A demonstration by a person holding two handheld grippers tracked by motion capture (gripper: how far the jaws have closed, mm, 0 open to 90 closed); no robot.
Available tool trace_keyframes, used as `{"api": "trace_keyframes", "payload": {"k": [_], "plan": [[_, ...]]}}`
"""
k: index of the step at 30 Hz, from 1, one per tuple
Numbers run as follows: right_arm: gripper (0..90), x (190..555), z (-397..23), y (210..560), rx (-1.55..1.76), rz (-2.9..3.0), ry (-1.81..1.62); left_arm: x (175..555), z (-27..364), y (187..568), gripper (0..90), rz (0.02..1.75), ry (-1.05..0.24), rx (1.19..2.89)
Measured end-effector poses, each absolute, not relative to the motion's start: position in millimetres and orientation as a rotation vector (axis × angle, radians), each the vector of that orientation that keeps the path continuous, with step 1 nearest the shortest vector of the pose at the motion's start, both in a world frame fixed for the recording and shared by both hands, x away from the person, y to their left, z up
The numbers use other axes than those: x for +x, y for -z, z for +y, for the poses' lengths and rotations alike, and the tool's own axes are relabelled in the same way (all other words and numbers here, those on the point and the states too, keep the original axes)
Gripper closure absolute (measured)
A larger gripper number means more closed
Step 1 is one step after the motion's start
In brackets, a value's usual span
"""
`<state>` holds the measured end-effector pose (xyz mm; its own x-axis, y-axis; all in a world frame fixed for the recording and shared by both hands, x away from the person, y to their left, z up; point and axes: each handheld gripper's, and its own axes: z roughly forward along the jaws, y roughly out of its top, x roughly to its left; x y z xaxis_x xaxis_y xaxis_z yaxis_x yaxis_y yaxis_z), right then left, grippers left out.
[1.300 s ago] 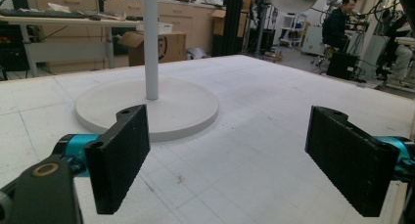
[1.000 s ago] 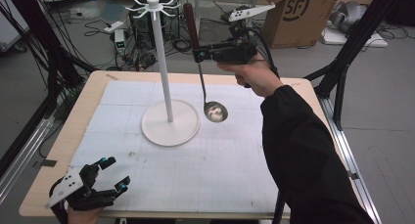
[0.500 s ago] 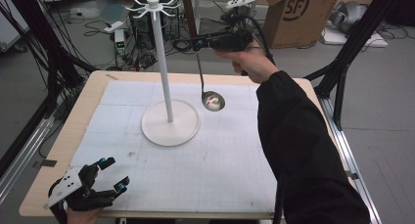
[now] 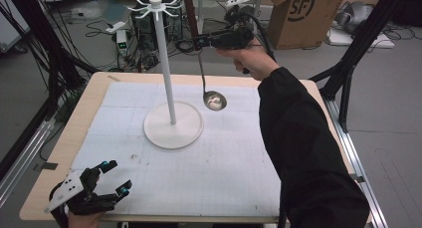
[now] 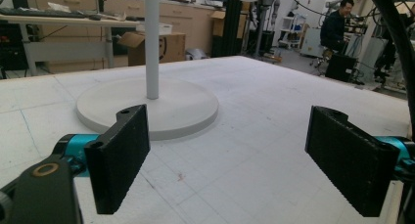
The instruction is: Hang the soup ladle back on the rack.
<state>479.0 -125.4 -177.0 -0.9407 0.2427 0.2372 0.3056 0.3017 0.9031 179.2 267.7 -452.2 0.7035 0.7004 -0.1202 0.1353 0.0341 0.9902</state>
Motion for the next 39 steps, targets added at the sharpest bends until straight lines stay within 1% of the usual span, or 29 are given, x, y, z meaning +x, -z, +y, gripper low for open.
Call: {"api": "trace_keyframes", "payload": {"k": [15,39], "plan": [[74.1,487,-115,179,-0.488,-2.488,1.722,179,270,453,17.1,0.728,-0.503,1.497],[74.1,486,-108,183,-0.422,-2.488,1.662,179,271,453,17.1,0.730,-0.503,1.496]]}}
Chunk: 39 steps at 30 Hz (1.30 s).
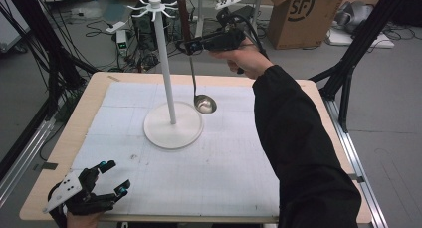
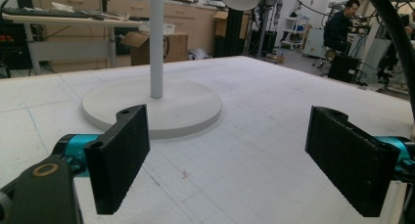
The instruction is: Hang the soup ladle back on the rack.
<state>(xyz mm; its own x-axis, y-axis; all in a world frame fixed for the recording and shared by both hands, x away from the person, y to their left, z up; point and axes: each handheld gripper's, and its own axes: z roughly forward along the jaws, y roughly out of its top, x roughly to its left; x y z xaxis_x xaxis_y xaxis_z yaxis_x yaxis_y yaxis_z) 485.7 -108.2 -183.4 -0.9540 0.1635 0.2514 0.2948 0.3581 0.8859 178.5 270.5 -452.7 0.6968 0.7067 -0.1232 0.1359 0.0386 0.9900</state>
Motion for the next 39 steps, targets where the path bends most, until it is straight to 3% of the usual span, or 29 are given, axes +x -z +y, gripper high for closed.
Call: {"api": "trace_keyframes", "payload": {"k": [39], "plan": [[72.9,478,-92,188,-0.374,-2.563,1.677,177,271,452,17.1,0.727,-0.513,1.495]]}}
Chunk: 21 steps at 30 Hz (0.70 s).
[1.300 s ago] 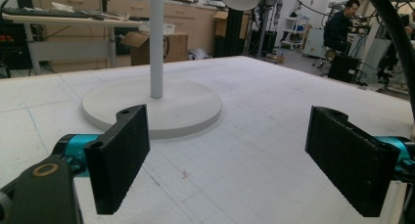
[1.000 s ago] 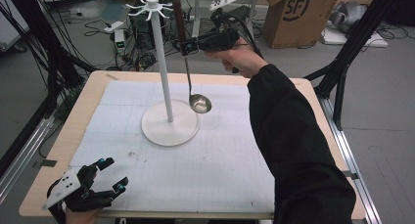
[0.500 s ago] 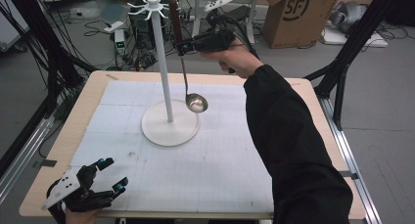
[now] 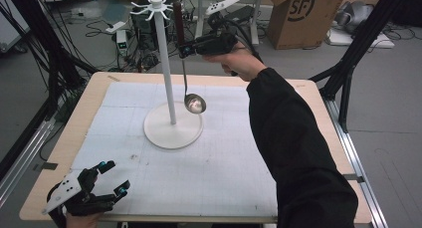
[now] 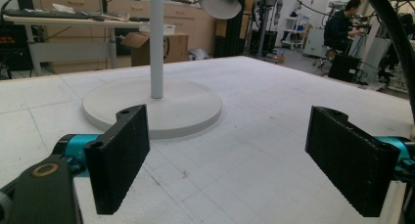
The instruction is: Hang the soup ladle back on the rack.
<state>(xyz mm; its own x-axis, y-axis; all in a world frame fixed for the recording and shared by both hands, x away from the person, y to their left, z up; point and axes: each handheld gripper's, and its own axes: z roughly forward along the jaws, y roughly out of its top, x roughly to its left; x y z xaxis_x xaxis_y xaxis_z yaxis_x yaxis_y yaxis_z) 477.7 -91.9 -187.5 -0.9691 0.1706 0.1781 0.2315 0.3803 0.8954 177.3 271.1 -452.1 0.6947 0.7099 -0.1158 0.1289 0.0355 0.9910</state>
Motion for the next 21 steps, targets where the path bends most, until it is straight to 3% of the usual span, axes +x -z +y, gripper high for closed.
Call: {"api": "trace_keyframes", "payload": {"k": [8,10,21], "plan": [[62.7,478,-96,190,-0.403,-2.526,1.705,177,270,452,17.0,0.720,-0.511,1.500],[50.0,476,-99,190,-0.434,-2.534,1.720,177,269,452,17.0,0.719,-0.510,1.498],[27.3,458,-119,201,-0.476,-2.572,1.757,176,265,451,17.0,0.708,-0.504,1.513]]}}
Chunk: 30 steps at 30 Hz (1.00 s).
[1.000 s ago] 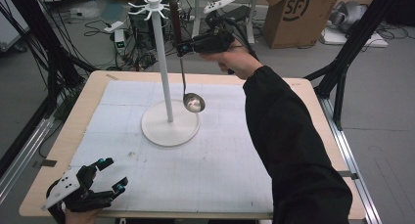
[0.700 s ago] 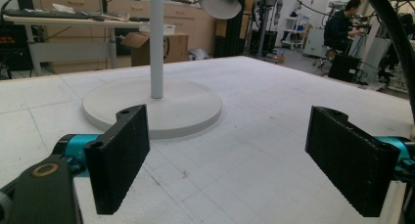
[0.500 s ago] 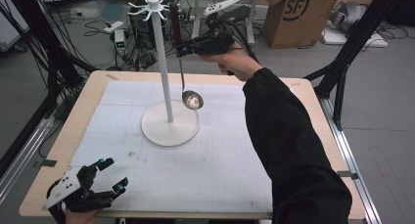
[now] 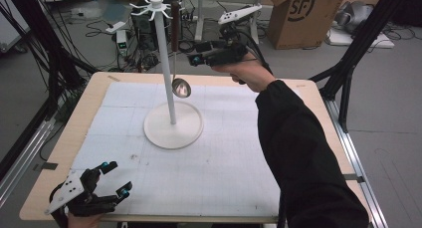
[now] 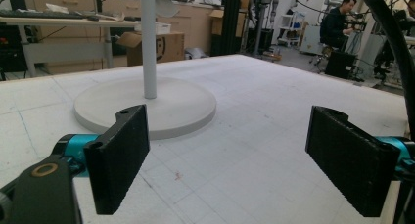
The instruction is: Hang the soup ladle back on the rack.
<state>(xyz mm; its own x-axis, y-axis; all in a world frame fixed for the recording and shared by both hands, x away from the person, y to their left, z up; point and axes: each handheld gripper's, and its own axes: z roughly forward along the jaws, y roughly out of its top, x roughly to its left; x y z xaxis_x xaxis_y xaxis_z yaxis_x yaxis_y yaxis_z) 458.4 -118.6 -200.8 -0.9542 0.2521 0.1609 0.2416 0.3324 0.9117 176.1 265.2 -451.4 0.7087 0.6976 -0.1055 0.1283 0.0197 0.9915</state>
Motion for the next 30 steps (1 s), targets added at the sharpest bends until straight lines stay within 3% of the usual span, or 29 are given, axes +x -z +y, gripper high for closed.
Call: {"api": "trace_keyframes", "payload": {"k": [7,30], "plan": [[19.7,445,-135,208,0.501,2.539,-1.725,176,262,450,17.0,0.702,-0.505,1.517],[18.5,383,-171,237,0.520,2.430,-1.759,175,254,448,17.0,0.681,-0.518,1.530]]}}
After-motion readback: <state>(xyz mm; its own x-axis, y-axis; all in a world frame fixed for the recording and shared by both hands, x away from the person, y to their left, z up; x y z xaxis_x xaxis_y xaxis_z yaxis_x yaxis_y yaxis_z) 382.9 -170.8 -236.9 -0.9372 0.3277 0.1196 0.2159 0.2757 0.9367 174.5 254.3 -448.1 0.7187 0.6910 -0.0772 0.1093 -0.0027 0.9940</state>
